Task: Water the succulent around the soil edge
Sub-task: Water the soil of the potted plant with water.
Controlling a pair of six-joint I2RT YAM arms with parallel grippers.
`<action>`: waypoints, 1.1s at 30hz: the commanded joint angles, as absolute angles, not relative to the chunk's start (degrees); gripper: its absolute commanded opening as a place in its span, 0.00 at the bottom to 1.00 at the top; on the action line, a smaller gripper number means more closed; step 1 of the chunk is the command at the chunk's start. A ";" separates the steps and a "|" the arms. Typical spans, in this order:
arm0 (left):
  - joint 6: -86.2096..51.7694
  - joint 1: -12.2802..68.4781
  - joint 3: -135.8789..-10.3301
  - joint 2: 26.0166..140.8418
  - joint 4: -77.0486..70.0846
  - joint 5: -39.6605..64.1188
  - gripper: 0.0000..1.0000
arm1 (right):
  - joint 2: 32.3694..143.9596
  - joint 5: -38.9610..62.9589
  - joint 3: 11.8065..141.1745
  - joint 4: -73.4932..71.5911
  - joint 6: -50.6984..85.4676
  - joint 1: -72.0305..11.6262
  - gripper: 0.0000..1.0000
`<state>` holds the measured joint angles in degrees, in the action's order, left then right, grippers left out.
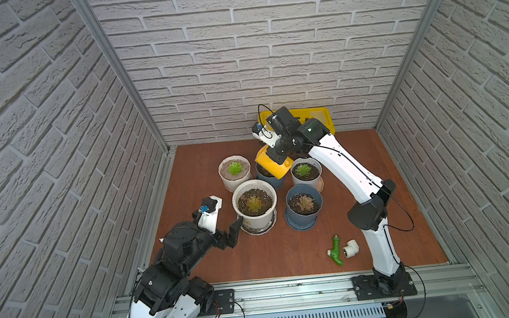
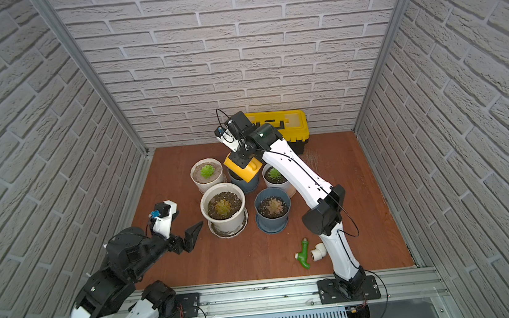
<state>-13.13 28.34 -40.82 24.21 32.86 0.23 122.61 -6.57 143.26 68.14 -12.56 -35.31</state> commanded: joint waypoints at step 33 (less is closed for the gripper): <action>-13.27 28.12 -40.25 24.17 31.38 0.26 0.98 | 120.87 -11.38 144.71 70.00 -10.05 -31.11 0.03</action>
<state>-13.13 28.34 -40.82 24.21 33.06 0.21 122.63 -10.22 143.26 70.22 -10.87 -31.31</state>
